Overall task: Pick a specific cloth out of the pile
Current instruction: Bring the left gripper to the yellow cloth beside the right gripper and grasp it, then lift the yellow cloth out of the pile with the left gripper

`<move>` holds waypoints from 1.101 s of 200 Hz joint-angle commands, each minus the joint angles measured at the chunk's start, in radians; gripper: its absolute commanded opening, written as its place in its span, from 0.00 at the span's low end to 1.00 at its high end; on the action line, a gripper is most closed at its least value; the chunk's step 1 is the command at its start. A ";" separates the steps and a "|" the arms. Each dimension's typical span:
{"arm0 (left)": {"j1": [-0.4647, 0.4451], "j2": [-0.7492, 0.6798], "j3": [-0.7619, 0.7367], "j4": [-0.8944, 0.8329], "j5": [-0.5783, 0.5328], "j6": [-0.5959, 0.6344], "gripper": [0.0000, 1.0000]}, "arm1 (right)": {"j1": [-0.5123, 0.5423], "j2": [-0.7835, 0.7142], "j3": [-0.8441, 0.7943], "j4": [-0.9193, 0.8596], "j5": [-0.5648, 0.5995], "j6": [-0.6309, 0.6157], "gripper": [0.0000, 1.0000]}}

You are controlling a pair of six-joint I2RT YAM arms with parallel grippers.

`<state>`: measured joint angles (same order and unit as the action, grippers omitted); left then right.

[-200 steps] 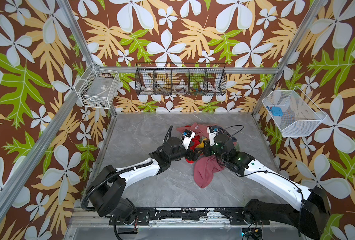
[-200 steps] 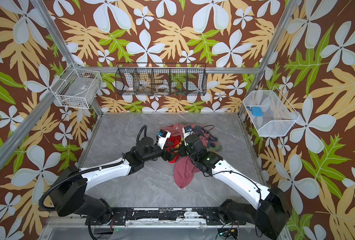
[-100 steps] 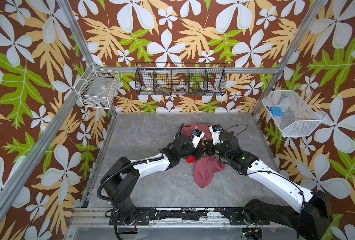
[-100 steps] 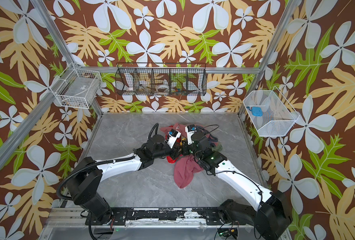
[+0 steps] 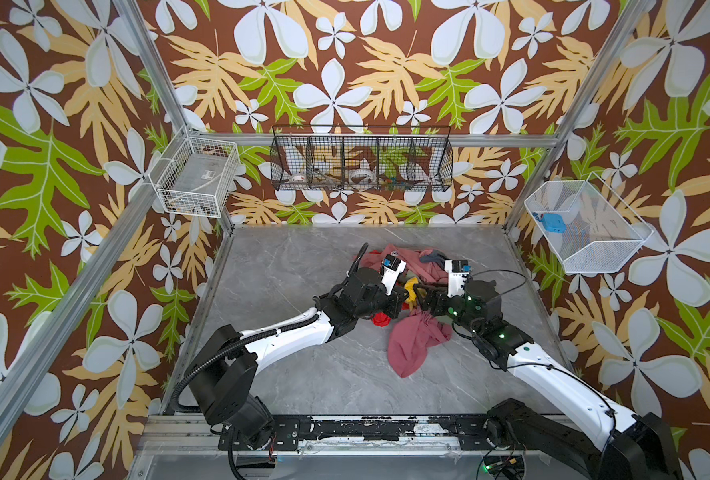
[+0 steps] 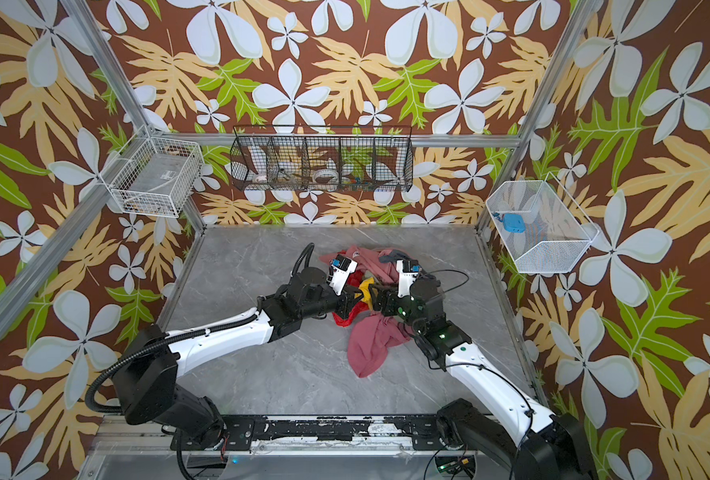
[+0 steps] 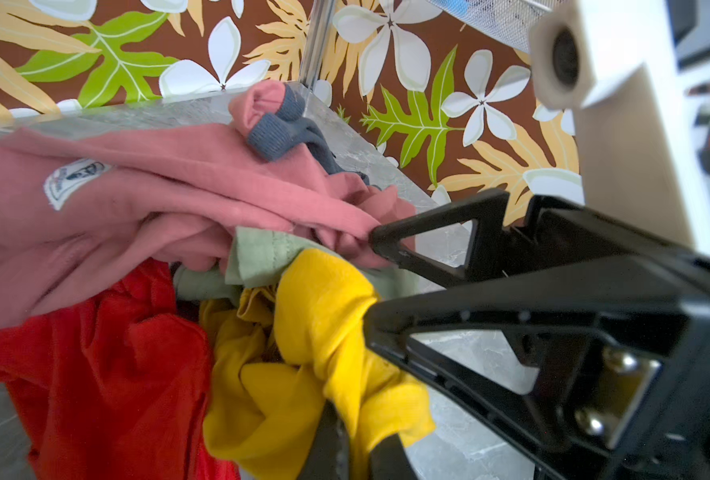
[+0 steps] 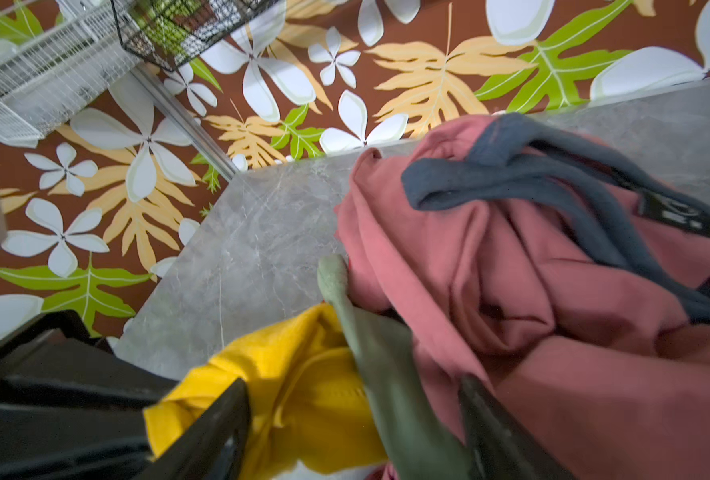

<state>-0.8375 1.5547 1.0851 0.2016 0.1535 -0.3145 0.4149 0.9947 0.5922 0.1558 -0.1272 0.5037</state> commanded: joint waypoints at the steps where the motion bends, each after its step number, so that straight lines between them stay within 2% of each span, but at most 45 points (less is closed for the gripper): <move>1: 0.002 -0.011 0.062 0.050 -0.014 -0.035 0.00 | -0.014 -0.039 -0.052 -0.001 0.020 0.008 0.88; 34: 0.002 -0.011 0.115 -0.016 -0.050 -0.049 0.00 | -0.063 -0.120 -0.129 0.030 0.022 0.020 0.93; 58: 0.002 -0.009 0.153 -0.040 -0.035 -0.050 0.00 | -0.076 -0.138 -0.178 0.043 0.020 0.021 0.93; 108: -0.007 -0.028 0.196 -0.069 -0.026 -0.025 0.00 | -0.076 -0.028 -0.212 0.127 0.006 0.045 0.87; 143: -0.016 -0.059 0.217 -0.104 -0.037 0.001 0.00 | -0.076 0.022 -0.216 0.120 0.093 0.056 0.89; 173: -0.034 -0.065 0.234 -0.139 -0.056 0.031 0.00 | -0.076 0.078 -0.187 0.118 0.093 0.067 0.86; 220: -0.035 -0.056 0.356 -0.181 -0.051 0.073 0.00 | -0.076 0.191 -0.147 0.111 0.104 0.037 0.84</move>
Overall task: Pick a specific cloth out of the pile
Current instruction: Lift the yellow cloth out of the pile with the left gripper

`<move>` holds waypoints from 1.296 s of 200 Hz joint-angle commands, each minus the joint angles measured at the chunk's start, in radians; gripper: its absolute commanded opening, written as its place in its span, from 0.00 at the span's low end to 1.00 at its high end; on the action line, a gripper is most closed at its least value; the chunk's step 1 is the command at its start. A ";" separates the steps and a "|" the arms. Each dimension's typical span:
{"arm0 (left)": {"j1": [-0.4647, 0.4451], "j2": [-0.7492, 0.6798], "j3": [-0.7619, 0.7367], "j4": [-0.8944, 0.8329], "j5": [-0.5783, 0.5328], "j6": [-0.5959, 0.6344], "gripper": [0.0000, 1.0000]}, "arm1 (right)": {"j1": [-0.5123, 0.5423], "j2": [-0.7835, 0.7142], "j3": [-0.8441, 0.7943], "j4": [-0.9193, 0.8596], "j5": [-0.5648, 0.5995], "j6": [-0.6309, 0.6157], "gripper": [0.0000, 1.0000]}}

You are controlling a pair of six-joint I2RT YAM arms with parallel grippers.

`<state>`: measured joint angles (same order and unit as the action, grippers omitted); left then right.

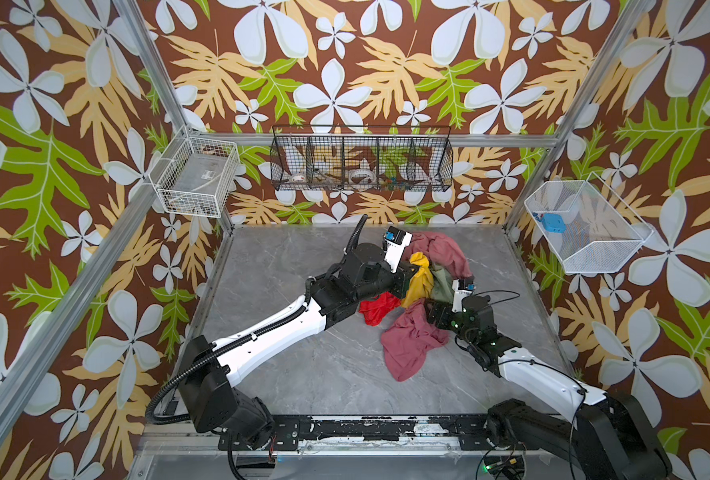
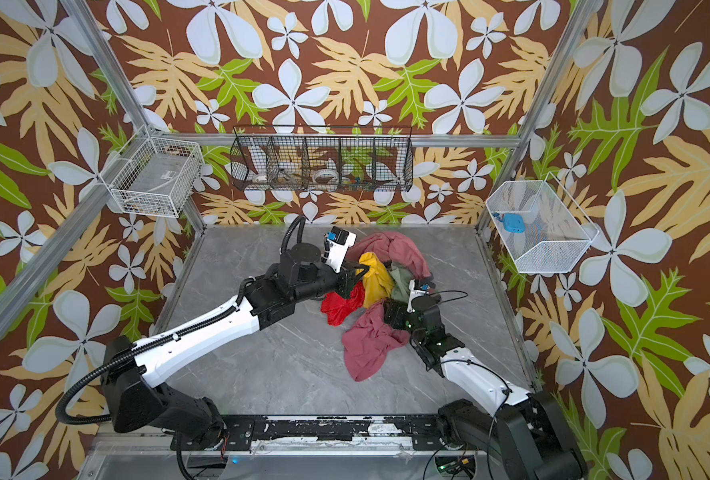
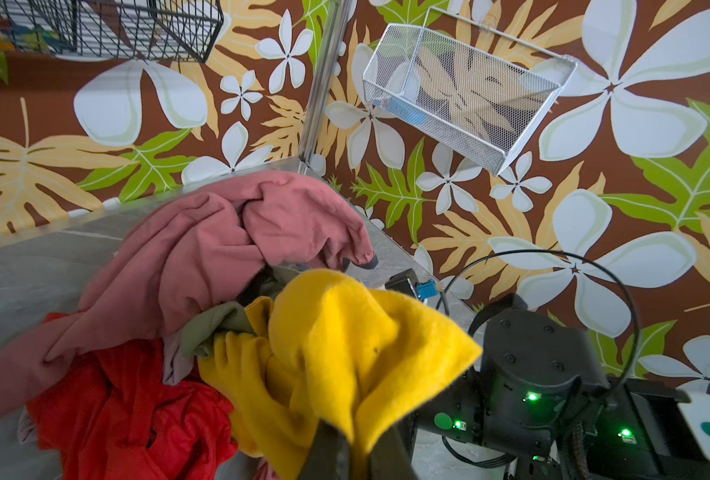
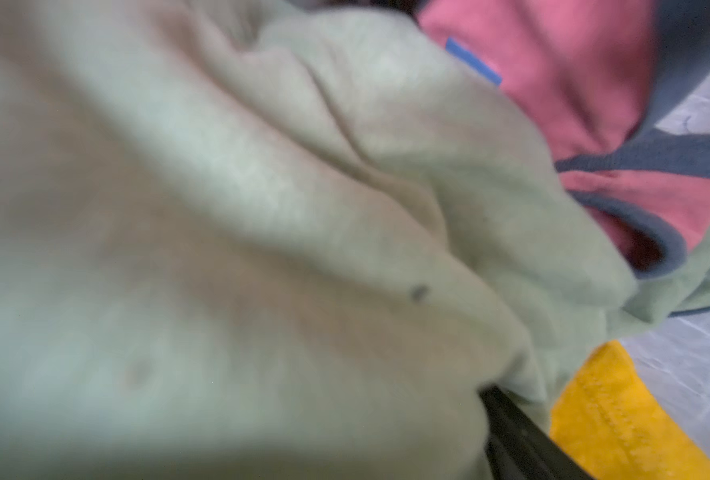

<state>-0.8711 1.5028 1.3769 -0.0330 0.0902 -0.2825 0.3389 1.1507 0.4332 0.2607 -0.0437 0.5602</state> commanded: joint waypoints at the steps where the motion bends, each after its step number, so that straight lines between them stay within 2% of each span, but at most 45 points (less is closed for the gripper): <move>1: -0.002 -0.004 0.068 0.053 0.014 0.043 0.00 | -0.001 0.037 0.012 0.006 0.021 -0.019 0.84; 29: -0.007 0.013 0.159 0.033 0.045 0.058 0.00 | -0.001 0.071 0.012 0.014 0.034 -0.017 0.85; 59: -0.029 0.011 0.220 -0.012 0.022 0.106 0.00 | 0.000 0.094 0.009 0.021 0.046 -0.008 0.84; 138: -0.073 -0.027 0.240 -0.016 -0.006 0.157 0.00 | 0.000 0.078 0.003 0.009 0.081 -0.010 0.85; 213: -0.121 -0.081 0.352 -0.034 -0.137 0.269 0.00 | 0.000 0.053 -0.004 -0.002 0.077 -0.032 0.86; 259: -0.134 -0.088 0.462 -0.100 -0.293 0.343 0.00 | 0.000 0.054 0.008 -0.001 0.073 -0.034 0.86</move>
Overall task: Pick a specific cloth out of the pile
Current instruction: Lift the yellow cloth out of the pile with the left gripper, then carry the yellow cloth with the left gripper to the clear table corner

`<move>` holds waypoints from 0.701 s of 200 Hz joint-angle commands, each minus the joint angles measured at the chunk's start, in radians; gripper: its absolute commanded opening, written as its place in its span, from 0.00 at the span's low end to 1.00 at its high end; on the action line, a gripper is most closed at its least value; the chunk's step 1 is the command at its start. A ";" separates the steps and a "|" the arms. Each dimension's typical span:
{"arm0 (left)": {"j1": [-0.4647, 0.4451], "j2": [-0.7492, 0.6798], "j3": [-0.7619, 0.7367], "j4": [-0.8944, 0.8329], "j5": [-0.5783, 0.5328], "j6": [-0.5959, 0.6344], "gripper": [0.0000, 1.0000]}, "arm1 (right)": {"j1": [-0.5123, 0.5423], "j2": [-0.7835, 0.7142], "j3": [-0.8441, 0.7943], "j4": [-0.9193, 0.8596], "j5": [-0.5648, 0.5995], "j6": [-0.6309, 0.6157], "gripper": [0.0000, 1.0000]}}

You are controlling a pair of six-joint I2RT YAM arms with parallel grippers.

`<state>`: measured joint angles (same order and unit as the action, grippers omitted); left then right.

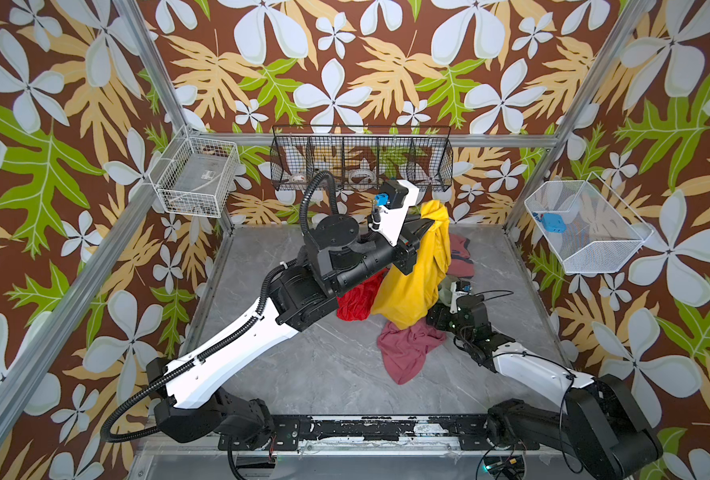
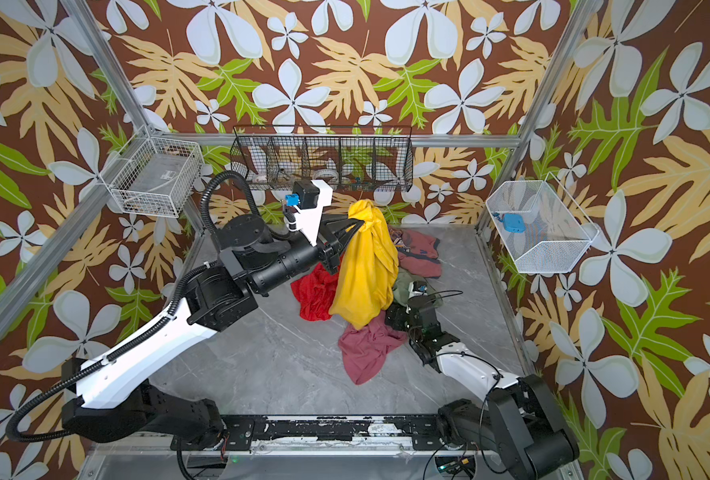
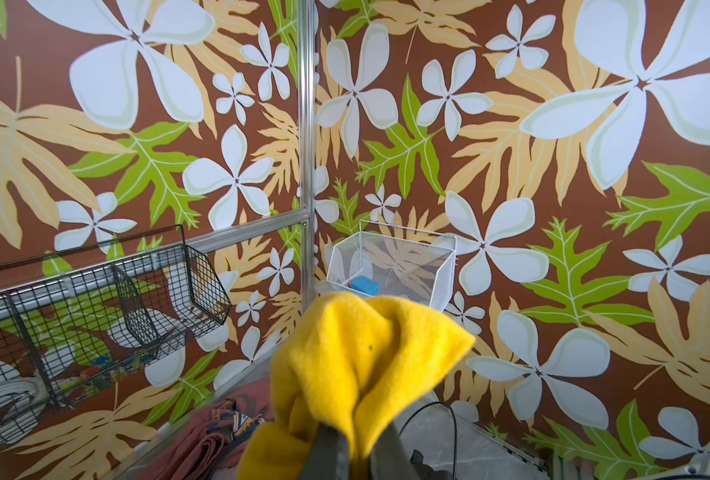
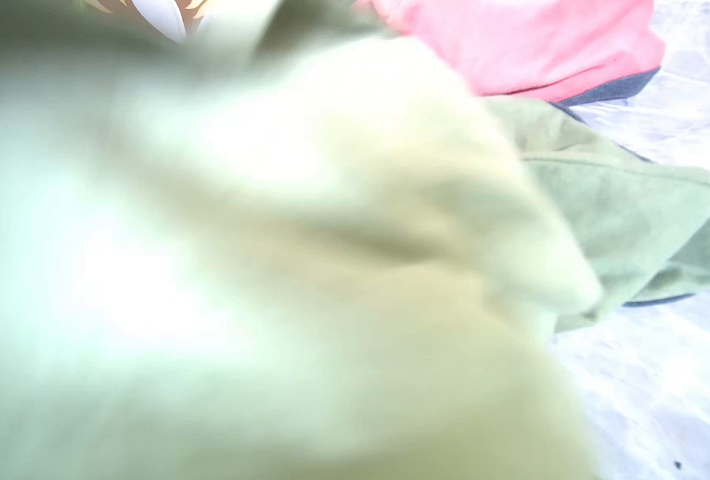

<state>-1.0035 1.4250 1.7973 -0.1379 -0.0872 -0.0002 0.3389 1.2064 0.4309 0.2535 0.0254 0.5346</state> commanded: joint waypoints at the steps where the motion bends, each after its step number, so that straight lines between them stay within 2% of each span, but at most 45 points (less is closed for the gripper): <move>1: -0.001 -0.011 0.043 0.003 -0.119 0.062 0.00 | 0.000 -0.002 0.011 0.006 0.004 -0.008 0.86; 49: 0.005 -0.023 0.087 -0.058 -0.375 0.171 0.00 | 0.000 -0.054 0.018 -0.001 0.014 -0.032 0.87; 88: 0.035 -0.104 0.046 -0.073 -0.432 0.179 0.00 | 0.000 -0.092 0.035 -0.026 0.018 -0.068 0.87; 140: 0.043 -0.216 -0.055 -0.139 -0.667 0.182 0.00 | 0.018 -0.119 0.075 -0.051 0.022 -0.114 0.87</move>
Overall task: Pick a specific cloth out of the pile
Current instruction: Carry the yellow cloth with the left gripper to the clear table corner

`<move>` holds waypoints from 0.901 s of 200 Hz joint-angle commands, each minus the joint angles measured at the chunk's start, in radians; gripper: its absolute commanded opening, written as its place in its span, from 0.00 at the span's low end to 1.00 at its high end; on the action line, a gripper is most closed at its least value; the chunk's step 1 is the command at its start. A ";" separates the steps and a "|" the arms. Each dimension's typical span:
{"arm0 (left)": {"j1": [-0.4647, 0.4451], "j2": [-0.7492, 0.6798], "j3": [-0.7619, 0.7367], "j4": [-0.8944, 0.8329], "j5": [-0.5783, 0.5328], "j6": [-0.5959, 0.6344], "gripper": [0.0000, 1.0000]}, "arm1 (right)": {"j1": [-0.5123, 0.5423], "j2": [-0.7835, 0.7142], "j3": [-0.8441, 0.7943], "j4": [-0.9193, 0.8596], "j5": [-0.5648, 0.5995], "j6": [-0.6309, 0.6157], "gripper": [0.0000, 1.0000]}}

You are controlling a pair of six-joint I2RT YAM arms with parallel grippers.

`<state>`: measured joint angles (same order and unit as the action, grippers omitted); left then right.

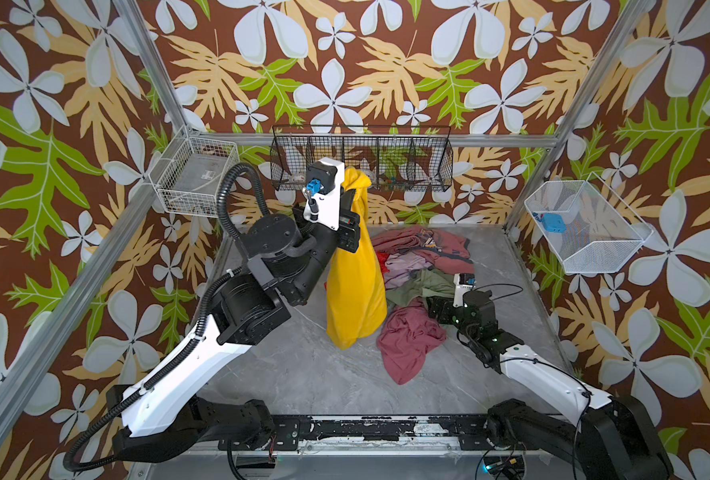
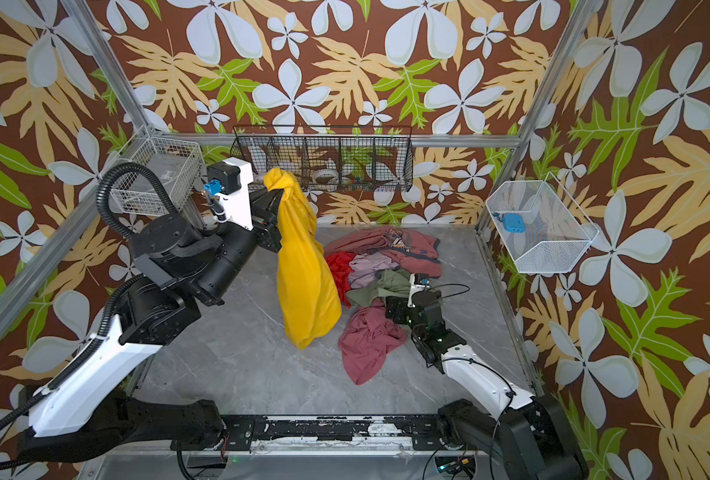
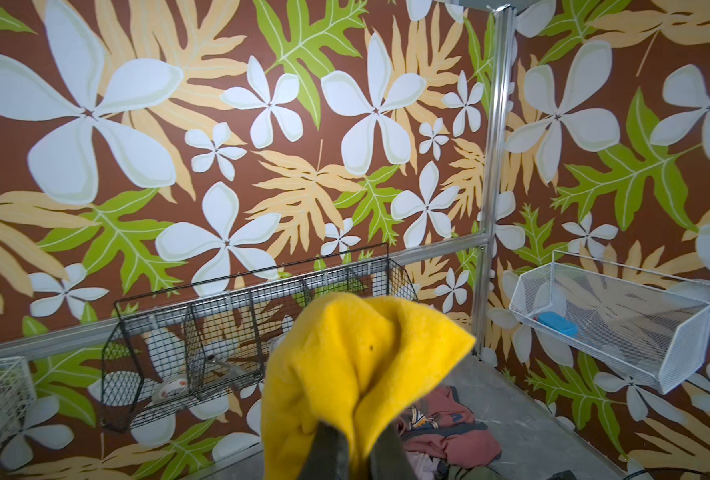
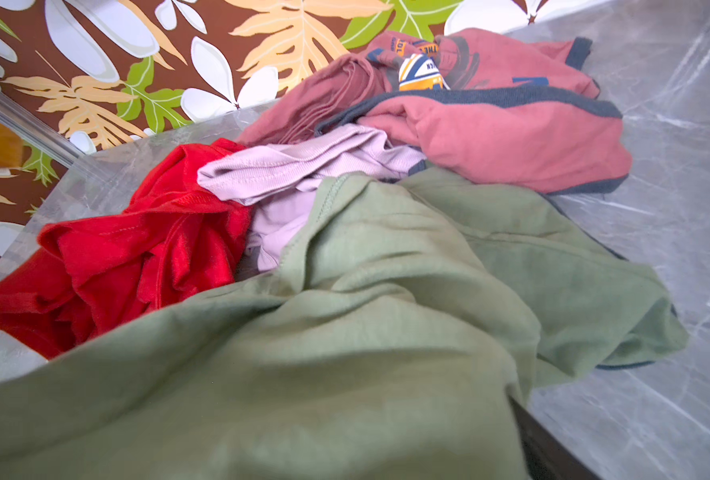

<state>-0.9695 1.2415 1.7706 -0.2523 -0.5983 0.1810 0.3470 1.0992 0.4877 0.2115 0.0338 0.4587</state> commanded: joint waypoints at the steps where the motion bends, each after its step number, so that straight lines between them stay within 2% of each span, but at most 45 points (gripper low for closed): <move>1: 0.011 -0.034 -0.031 -0.027 -0.161 0.000 0.00 | 0.010 -0.012 0.019 -0.010 0.014 -0.039 0.87; 39: 0.056 -0.112 -0.120 -0.051 -0.384 0.032 0.00 | 0.020 -0.018 0.041 -0.031 0.025 -0.045 0.87; 71: 0.126 -0.197 -0.188 -0.012 -0.446 0.064 0.00 | 0.024 -0.007 0.050 -0.037 0.035 -0.043 0.86; 110: 0.240 -0.238 -0.253 0.013 -0.391 0.069 0.00 | 0.041 0.012 0.073 -0.035 0.042 -0.058 0.86; 152: 0.486 -0.189 -0.246 -0.103 -0.253 0.008 0.00 | 0.058 0.018 0.092 -0.058 0.058 -0.077 0.85; 180: 0.506 -0.176 -0.302 -0.043 -0.254 0.054 0.00 | 0.059 0.007 0.085 -0.061 0.069 -0.077 0.85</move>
<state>-0.4736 1.0569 1.4956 -0.3508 -0.8906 0.2134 0.4046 1.1141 0.5724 0.1509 0.0795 0.3920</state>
